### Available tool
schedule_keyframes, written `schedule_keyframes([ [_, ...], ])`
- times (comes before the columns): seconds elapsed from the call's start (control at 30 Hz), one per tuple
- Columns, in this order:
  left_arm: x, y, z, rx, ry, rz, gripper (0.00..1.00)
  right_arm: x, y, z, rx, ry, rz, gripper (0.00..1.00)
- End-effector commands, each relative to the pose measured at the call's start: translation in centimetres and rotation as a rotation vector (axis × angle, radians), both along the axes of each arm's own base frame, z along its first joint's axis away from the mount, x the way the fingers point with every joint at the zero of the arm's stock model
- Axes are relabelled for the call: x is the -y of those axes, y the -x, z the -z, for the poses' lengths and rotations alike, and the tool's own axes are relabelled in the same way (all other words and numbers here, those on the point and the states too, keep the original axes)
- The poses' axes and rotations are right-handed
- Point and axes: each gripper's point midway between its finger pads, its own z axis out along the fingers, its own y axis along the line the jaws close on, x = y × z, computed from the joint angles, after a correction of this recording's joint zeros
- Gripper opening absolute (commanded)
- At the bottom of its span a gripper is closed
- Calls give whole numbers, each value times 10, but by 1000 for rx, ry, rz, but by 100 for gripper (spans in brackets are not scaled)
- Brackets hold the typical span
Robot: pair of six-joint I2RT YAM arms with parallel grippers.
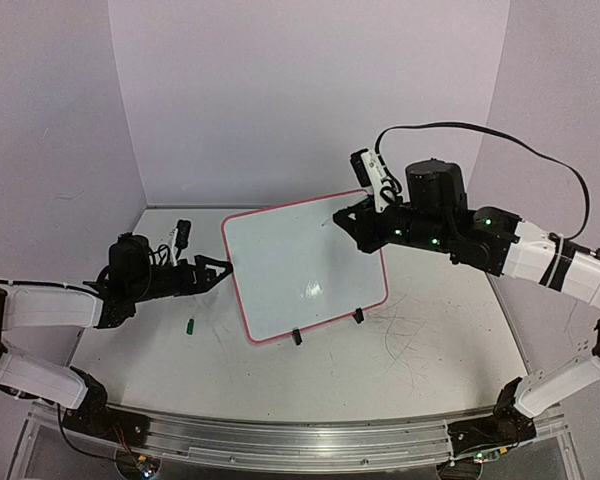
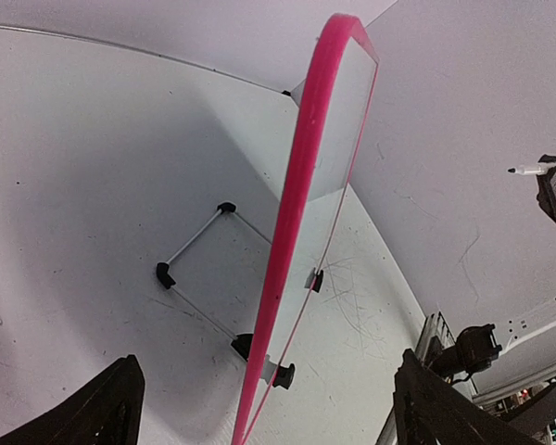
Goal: Write a sentence on the whiteboard
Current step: Hold the whiteboard at the center of the board.
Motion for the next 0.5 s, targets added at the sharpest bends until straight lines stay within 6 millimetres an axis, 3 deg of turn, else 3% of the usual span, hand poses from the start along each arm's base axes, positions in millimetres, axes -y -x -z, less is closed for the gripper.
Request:
schedule_keyframes([
  [0.0,1,-4,-25,111,47,47,94,-8,-2,-39,93,-79,-12,0],
  [0.33,19,-5,-21,105,109,178,82,-28,0,-41,104,-105,-68,0],
  [0.47,23,-9,-22,126,106,195,68,-51,0,-34,110,-90,-98,0],
])
